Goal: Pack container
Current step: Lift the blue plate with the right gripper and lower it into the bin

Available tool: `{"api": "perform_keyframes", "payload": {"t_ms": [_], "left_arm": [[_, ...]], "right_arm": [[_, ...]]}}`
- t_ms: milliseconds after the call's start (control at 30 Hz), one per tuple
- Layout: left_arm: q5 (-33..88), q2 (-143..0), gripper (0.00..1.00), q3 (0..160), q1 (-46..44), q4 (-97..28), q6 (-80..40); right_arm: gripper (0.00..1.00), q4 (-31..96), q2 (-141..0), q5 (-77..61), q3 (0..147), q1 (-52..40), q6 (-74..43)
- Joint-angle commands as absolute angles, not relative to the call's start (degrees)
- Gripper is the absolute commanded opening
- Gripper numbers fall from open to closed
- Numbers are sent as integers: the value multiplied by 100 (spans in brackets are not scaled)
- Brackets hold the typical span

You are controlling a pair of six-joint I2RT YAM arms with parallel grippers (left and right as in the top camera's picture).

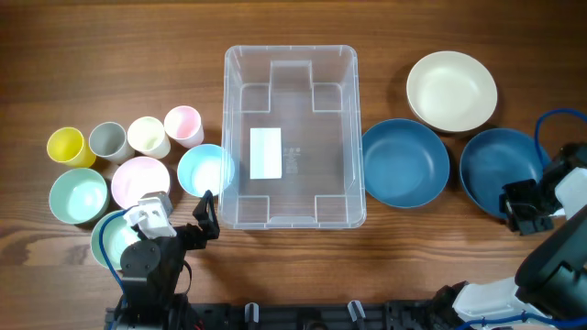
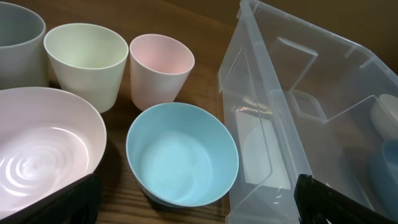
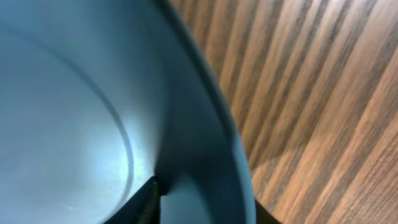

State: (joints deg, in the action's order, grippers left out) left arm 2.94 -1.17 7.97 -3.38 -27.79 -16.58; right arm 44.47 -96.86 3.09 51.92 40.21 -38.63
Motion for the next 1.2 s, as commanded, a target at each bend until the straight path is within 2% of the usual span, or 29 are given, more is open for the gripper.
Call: {"api": "perform_keyframes", "payload": {"t_ms": [0,100,200,433,567,633,767,833,933,1033,1167], "left_arm": [[362,-93,100,784,-364,-2759,-1540],[362,-93,100,784,-364,-2759,-1540],[362,-93,100,784,-364,-2759,-1540],[362,-93,100,784,-364,-2759,-1540],[362,-93,100,784,-364,-2759,-1540],[362,-93,100,784,-364,-2759,-1540],[362,-93,100,784,-364,-2759,-1540],[362,-93,100,784,-364,-2759,-1540],[362,-93,100,784,-364,-2759,-1540],[362,-93,100,784,-364,-2759,-1540],[362,-93,100,784,-364,-2759,-1540]], "right_arm": [[26,4534,-9489,451,5120,4252,-3940],[4,4668,-9056,451,5120,4401,-3944],[5,4768,-8468,327,5148,4423,-3938],[4,4810,-6495,-1669,5507,4143,-3649],[4,4744,-5758,-2316,6119,3253,-3059],[4,4825,-5655,-2235,6558,2408,-2805],[4,4886,-5863,-1706,7072,652,-2808],[4,4768,-6211,-1135,7194,-475,-2851],[4,4512,-6925,-447,7308,-1634,-2847],[4,4248,-7981,204,7577,-2392,-2749],[4,4014,-9314,582,8040,-2591,-2541]]}}
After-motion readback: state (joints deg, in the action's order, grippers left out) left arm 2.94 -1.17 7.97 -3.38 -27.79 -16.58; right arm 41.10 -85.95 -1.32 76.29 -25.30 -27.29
